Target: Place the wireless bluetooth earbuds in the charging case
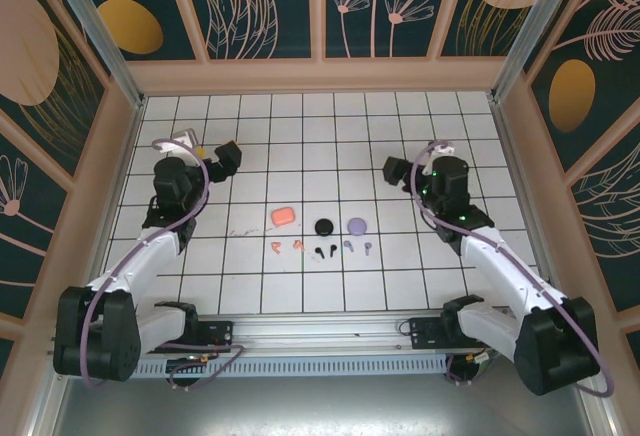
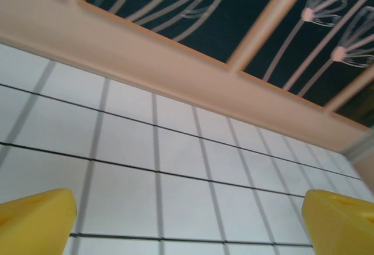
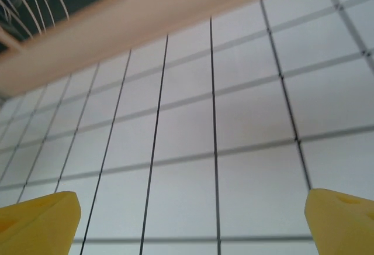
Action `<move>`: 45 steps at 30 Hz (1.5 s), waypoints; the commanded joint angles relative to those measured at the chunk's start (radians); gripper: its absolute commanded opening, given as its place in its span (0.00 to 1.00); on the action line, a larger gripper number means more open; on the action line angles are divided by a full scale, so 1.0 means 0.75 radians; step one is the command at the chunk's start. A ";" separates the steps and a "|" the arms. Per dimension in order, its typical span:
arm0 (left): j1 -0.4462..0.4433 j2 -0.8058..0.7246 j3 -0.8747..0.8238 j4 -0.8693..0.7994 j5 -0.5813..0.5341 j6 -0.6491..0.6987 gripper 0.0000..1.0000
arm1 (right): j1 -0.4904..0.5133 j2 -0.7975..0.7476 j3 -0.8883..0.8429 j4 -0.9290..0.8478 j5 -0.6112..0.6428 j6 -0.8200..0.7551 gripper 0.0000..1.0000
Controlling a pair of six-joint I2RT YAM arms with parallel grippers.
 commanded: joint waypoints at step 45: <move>-0.164 0.271 0.293 -0.577 -0.189 -0.233 0.99 | 0.648 0.831 0.607 -0.936 0.371 0.554 0.81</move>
